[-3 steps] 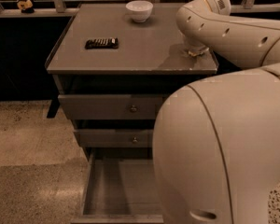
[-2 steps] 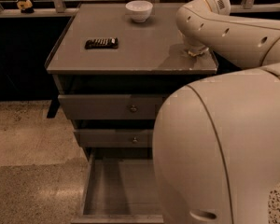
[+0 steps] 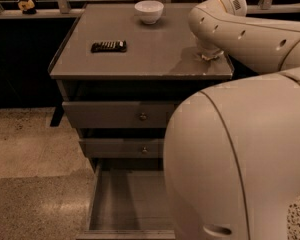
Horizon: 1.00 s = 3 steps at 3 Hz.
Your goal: Pick sponge from bottom drawer and place on counter
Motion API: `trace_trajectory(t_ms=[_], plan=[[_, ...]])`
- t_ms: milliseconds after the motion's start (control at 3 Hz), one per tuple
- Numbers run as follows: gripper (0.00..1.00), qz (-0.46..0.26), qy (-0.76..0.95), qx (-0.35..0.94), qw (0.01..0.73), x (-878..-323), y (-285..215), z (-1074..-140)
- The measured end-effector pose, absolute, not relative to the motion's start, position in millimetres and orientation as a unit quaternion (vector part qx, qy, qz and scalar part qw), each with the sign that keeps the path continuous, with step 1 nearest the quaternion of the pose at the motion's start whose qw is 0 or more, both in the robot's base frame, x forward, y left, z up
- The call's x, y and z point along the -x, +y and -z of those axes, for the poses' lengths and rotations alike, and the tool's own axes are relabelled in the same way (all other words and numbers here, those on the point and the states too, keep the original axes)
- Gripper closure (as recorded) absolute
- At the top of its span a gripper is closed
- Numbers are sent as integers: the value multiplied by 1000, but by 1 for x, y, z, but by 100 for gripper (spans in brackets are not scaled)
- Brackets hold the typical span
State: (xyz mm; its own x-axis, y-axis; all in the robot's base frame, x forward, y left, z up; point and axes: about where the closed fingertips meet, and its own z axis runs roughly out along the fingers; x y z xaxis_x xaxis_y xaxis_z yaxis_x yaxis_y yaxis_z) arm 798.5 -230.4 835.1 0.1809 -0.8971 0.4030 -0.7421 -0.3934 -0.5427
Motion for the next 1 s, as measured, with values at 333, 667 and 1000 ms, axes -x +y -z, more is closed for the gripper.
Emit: trace_trajectory(t_ms=[333, 667, 1000], plan=[[36, 345, 539, 760, 112, -798, -230, -835], [13, 345, 539, 760, 112, -798, -230, -835], [0, 345, 539, 760, 112, -798, -230, -835]])
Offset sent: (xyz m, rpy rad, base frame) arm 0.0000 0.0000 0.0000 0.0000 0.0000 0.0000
